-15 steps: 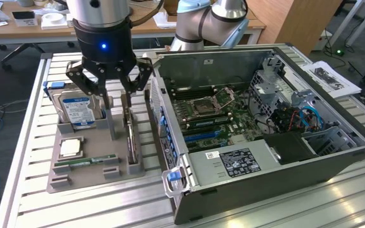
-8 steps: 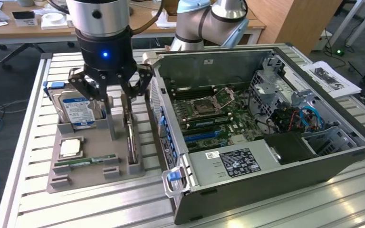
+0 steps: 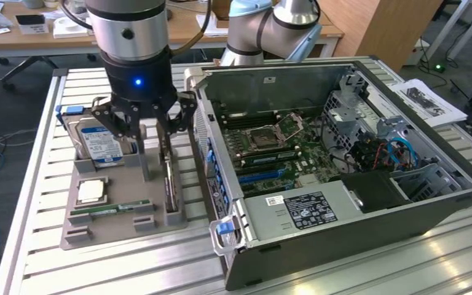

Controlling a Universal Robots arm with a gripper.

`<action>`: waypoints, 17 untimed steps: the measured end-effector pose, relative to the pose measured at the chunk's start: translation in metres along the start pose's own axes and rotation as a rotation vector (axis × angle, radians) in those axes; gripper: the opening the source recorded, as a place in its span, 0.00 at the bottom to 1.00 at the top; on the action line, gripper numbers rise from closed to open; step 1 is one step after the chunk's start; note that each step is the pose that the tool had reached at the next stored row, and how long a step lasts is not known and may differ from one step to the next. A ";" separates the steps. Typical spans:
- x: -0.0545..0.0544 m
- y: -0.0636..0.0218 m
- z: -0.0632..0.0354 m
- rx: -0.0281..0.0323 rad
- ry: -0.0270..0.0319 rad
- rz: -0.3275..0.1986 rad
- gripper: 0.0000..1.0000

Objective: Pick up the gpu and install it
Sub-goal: 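Pick up the gpu and move the gpu toward the slot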

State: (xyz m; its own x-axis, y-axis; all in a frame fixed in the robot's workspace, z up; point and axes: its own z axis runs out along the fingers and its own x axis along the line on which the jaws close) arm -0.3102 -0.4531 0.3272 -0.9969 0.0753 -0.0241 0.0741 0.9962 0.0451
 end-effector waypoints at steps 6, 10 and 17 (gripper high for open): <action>0.000 -0.0005 0.0108 0.0001 0.0001 0.000 0.47; 0.000 -0.0007 0.0159 0.0000 0.0000 0.000 0.47; -0.006 -0.0004 0.0180 -0.0001 0.0000 0.000 0.47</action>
State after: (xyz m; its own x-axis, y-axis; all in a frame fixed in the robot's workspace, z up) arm -0.3039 -0.4531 0.3093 -0.9969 0.0752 -0.0241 0.0741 0.9962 0.0452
